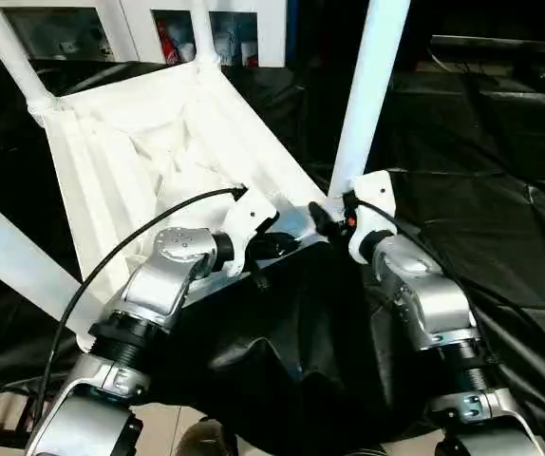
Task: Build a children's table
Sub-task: Rotate leg to tighten
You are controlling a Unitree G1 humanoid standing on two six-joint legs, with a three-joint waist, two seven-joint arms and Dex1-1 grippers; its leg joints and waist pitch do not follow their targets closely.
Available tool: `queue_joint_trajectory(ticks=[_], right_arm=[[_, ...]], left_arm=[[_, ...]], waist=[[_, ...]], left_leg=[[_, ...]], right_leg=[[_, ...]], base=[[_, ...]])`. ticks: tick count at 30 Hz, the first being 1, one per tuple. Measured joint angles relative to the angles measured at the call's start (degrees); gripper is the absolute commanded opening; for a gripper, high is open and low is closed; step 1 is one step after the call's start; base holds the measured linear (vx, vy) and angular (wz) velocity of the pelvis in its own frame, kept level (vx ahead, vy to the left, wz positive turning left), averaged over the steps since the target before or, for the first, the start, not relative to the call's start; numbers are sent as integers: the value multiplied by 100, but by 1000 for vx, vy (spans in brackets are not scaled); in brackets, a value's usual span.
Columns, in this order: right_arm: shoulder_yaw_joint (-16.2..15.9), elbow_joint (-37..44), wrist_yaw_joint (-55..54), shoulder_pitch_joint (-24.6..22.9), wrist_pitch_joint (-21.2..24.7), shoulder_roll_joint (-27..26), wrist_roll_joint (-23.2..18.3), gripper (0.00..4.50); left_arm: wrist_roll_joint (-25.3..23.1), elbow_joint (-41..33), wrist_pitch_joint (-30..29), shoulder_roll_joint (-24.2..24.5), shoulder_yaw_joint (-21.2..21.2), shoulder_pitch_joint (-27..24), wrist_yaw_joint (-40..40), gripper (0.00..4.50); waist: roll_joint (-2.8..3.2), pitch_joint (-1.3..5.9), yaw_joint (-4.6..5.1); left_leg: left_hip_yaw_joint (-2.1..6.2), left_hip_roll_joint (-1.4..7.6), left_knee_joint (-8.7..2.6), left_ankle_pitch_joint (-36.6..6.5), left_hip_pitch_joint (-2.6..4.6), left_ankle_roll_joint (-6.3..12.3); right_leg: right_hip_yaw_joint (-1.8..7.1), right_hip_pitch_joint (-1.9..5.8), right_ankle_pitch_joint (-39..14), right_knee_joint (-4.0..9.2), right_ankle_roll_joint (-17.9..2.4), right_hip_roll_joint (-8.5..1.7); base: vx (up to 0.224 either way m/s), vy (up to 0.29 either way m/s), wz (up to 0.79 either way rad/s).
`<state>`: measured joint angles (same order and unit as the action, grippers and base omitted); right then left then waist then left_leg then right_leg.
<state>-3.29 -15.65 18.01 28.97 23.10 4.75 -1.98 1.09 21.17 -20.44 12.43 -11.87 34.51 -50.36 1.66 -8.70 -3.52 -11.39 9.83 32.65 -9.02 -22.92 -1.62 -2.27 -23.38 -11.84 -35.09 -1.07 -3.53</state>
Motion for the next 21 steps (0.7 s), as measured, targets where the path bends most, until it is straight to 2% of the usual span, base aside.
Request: queue_joint_trajectory(ticks=[3, 7, 13, 16, 18, 21], right_arm=[[-118, 24, 211, 0, -5, 144, 4, 391], [-397, 268, 1186, -74, 2, 702, -145, 391], [-653, 770, 2585, -298, 148, 1428, -459, 391], [-810, 1068, 3357, -398, 279, 1905, -652, 391], [-831, 1101, 3538, -399, 309, 1983, -705, 391], [-842, 1107, 3735, -399, 321, 2050, -726, 359]], left_arm=[[0, -3, 21, 42, -28, -4, -85, 0], [140, -134, 103, 294, -31, -129, -535, 0], [336, -291, 180, 683, -46, -306, -1334, 0], [434, -354, 186, 880, -115, -379, -1777, 0], [443, -361, 188, 928, -132, -379, -1892, 0], [449, -361, 191, 960, -149, -379, -1988, 0]], waist=[[0, 0, 5], [-2, -1, 11], [-8, -5, -6], [-14, -8, -68], [-15, -9, -94], [-15, -8, -141]], left_leg=[[0, 1, 0, 6, 0, 9], [1, 3, -7, 15, -3, 25], [3, 5, 0, 17, -8, 29], [2, 4, 1, 18, -8, 30], [2, 4, 4, 19, -8, 31], [1, 5, 5, 19, -8, 32]], right_leg=[[-1, -1, 0, -2, 0, 0], [-4, -6, 0, 0, 1, 2], [-7, -8, -1, -6, 2, 4], [-6, -6, 0, -4, 1, 2], [-5, -6, 0, -6, 0, 2], [-6, -6, 0, -8, 0, 2]], base=[[0, 0, 0], [0, 0, 0], [0, 0, 0], [0, 0, 0], [0, 0, 0], [0, 0, 0]])
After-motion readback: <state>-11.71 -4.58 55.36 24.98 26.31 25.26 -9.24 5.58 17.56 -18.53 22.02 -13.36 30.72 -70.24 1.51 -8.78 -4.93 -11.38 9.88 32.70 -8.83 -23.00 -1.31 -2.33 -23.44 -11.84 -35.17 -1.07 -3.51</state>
